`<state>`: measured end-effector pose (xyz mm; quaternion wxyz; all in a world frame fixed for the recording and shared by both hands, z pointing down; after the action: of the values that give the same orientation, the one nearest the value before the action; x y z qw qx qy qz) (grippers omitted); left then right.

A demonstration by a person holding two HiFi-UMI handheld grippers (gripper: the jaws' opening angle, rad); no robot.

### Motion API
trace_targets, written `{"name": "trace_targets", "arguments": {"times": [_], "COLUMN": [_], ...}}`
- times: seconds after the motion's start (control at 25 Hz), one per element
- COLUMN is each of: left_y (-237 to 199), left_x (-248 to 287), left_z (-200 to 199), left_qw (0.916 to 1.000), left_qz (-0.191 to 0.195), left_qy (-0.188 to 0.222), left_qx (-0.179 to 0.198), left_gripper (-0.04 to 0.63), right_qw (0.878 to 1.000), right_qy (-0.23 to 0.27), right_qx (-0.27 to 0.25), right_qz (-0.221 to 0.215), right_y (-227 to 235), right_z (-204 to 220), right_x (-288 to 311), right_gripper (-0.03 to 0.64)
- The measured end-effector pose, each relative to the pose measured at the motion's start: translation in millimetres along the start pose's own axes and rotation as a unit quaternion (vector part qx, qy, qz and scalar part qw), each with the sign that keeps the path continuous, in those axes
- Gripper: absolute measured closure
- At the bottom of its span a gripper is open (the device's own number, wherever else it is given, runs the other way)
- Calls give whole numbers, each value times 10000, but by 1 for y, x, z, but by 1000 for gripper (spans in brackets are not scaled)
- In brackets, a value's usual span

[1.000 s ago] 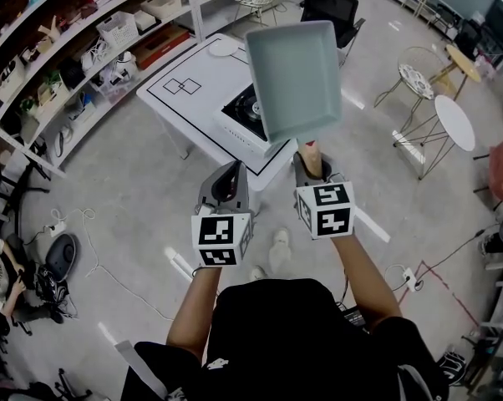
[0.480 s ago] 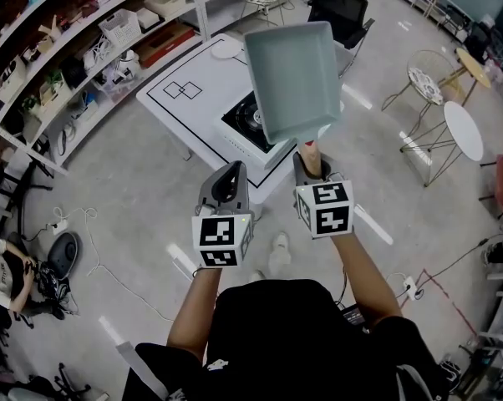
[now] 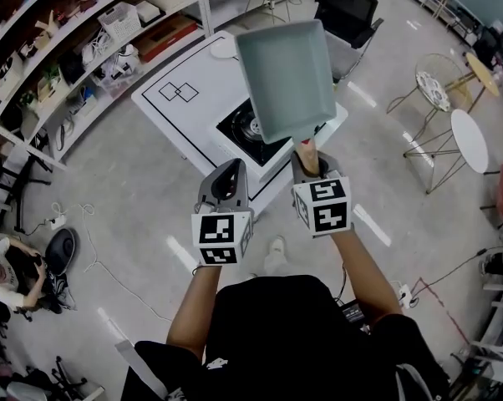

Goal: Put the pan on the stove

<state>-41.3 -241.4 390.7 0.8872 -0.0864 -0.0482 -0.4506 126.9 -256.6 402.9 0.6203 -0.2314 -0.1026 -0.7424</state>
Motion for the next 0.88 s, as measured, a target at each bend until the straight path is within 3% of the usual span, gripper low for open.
{"name": "trace_targets", "arguments": {"times": [0.88], "left_y": [-20], "left_x": [70], "left_z": [0], "left_qw": [9987], "left_qz": [-450], "left_qy": [-240], "left_qx": [-97], "left_gripper": [586], "right_qw": [9925], "right_qy": [-886], "right_qx": [-548], "right_qz": [-640], "right_y": [35], "right_z": [-1], "right_x": [90], "right_gripper": [569]}}
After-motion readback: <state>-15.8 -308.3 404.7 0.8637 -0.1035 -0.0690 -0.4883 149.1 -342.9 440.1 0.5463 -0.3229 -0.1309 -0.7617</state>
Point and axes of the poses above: the fingertips, and each gripper's own axes: x forward along the fingers, y to its right, z out of its underside, the point moved 6 cm from there along -x, backward along the fingers, and after that the axes turned 6 degrees about z, right-handed, at the moved point
